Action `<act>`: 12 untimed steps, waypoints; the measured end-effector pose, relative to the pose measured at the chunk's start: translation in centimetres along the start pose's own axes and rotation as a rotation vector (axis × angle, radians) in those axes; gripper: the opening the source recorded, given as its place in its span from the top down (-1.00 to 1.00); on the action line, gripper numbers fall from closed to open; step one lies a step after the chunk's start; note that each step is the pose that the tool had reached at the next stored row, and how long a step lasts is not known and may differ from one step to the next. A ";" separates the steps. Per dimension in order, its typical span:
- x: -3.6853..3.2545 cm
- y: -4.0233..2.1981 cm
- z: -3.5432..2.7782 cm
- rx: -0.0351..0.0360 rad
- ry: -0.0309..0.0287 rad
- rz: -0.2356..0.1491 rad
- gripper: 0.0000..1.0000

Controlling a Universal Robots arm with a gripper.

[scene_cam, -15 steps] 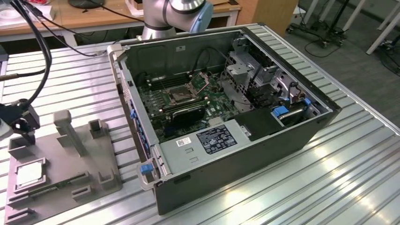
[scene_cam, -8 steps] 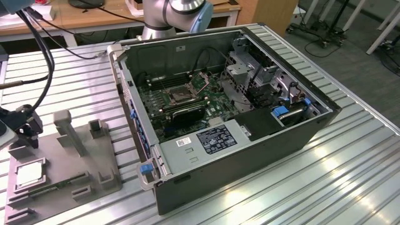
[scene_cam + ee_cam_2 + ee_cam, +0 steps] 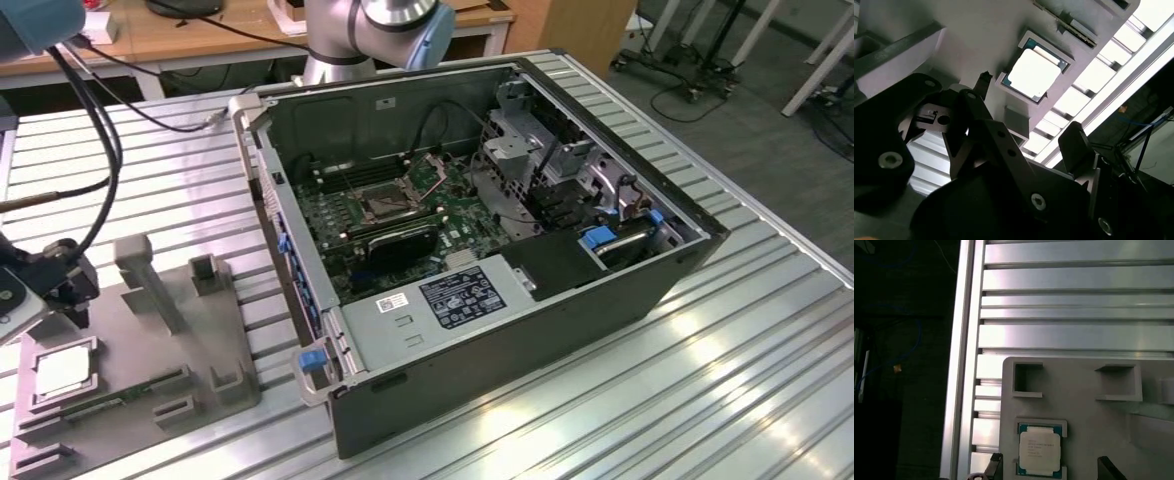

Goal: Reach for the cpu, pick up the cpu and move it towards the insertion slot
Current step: 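Pick up the cpu and move it towards the insertion slot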

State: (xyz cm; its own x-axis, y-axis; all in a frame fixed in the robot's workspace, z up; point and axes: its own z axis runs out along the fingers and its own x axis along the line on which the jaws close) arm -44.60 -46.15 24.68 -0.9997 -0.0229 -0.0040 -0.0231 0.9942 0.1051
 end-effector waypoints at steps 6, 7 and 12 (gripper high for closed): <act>0.02 -0.30 0.40 0.0001 0.0002 0.000 -0.62; 0.02 -0.30 0.40 0.0002 0.0002 0.000 -0.62; 0.01 -0.31 0.41 0.0002 0.0001 0.000 -0.62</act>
State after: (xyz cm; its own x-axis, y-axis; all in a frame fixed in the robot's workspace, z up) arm -44.61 -46.41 24.24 -0.9997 -0.0228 -0.0038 -0.0231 0.9942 0.1049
